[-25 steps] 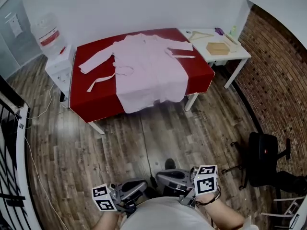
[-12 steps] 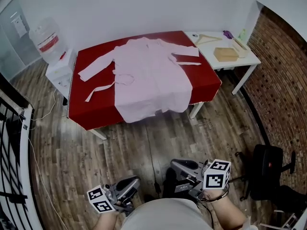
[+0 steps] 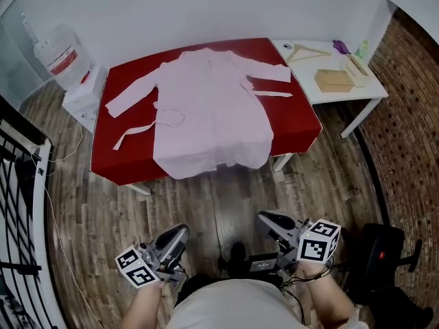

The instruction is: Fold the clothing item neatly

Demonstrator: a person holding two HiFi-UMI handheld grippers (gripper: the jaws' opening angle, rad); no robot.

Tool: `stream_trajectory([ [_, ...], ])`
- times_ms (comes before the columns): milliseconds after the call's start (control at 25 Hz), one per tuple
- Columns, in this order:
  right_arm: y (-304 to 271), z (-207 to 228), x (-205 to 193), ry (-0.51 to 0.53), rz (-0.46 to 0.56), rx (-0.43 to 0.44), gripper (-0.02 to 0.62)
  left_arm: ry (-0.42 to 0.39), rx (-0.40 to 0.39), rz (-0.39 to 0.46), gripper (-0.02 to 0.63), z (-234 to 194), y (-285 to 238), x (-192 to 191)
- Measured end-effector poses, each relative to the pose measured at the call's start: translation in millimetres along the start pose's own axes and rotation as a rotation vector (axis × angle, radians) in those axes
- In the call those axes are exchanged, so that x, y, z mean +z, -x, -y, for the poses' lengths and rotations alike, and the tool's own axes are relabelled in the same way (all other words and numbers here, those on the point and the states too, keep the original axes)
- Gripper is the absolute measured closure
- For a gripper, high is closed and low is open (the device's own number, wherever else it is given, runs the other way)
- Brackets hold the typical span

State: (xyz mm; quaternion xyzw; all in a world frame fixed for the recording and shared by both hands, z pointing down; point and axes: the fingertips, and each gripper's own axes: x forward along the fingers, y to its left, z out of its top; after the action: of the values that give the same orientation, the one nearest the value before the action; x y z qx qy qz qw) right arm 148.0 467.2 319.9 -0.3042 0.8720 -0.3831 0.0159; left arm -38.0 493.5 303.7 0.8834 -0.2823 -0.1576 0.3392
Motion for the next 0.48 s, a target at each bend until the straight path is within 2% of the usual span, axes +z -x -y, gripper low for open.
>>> stream_trajectory([
  [280, -4.5, 46.9, 25.2, -0.014, 0.023, -0.046, 0.58, -0.051, 0.08, -0.023, 0.598, -29.5, -36.5, 19.8],
  [480, -13.3, 71.6, 30.6, -0.011, 0.018, -0.118, 0.581, -0.098, 0.104, -0.053, 0.598, -57.3, -54.7, 37.7],
])
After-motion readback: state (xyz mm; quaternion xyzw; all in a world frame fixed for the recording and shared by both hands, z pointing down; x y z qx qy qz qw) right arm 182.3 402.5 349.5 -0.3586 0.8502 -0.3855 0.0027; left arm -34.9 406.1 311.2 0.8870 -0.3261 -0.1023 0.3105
